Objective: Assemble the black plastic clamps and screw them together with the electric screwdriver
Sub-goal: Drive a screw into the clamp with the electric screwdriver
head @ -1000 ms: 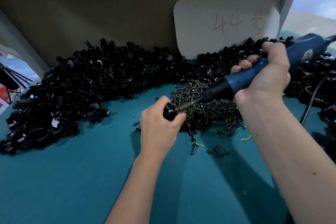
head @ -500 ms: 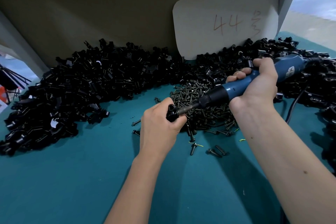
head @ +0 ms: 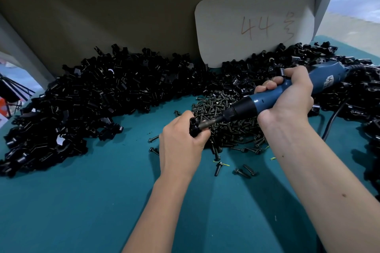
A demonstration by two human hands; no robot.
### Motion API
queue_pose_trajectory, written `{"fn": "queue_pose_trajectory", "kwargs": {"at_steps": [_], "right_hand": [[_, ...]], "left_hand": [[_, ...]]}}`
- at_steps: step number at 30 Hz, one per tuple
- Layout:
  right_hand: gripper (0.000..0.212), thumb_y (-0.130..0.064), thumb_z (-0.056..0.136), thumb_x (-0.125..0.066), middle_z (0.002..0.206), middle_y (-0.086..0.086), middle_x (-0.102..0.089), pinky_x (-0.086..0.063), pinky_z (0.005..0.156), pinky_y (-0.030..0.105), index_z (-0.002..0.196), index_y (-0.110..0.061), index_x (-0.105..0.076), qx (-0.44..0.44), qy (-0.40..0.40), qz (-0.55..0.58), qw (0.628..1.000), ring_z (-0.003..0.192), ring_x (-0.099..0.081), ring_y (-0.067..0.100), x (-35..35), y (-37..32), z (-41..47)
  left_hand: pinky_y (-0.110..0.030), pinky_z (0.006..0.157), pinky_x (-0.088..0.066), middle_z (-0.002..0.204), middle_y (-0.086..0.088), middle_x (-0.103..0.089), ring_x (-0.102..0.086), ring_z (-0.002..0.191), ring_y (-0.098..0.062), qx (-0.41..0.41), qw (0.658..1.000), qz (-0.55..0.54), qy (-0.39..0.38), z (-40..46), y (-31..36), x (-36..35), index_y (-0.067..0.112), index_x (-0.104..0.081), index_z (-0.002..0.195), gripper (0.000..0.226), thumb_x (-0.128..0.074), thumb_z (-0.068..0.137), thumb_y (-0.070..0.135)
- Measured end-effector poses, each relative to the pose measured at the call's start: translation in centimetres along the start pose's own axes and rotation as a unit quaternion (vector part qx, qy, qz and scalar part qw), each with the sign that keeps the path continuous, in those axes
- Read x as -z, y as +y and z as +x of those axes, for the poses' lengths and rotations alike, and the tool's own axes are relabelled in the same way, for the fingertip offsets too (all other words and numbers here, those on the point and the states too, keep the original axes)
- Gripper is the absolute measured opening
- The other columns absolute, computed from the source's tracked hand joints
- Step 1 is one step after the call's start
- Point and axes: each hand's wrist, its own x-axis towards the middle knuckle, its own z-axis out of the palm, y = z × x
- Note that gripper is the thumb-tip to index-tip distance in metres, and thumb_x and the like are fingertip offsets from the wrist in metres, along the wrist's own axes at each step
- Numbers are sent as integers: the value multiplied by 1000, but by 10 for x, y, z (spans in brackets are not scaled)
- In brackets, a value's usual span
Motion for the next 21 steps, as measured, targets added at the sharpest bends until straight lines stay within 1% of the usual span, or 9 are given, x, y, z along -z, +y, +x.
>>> {"fn": "queue_pose_trajectory", "kwargs": {"at_steps": [6,9,16,21], "right_hand": [[21,-5,85,-62,60,0,-50,-42,50,29,92,-11,-43,6,4,-1,1000,46,-44,16,0,3,0],[21,-5,85,-62,59,0,-50,-42,50,29,92,-11,-43,5,5,-1,1000,46,-44,16,0,4,0],[21,-5,86,-62,59,0,-50,-42,50,28,94,-11,-44,4,4,-3,1000,46,-44,16,0,6,-1],[20,-5,87,-61,59,0,-49,-41,50,28,93,-11,-43,13,2,3,1000,46,-43,16,0,8,-3]], "left_hand": [[-37,50,-28,60,3,-43,-39,58,-25,8,1000,7,9,0,2,0,23,-31,69,44,-74,78,20],[-39,51,-29,61,1,-44,-41,60,-28,3,1000,6,9,-1,3,0,20,-33,70,42,-75,78,18],[-38,50,-28,61,1,-45,-42,61,-27,26,1000,8,4,-2,3,0,20,-32,70,43,-74,78,20],[-35,47,-26,59,2,-46,-38,55,-21,48,999,11,-10,-2,2,-1,22,-33,69,41,-73,78,25]]}}
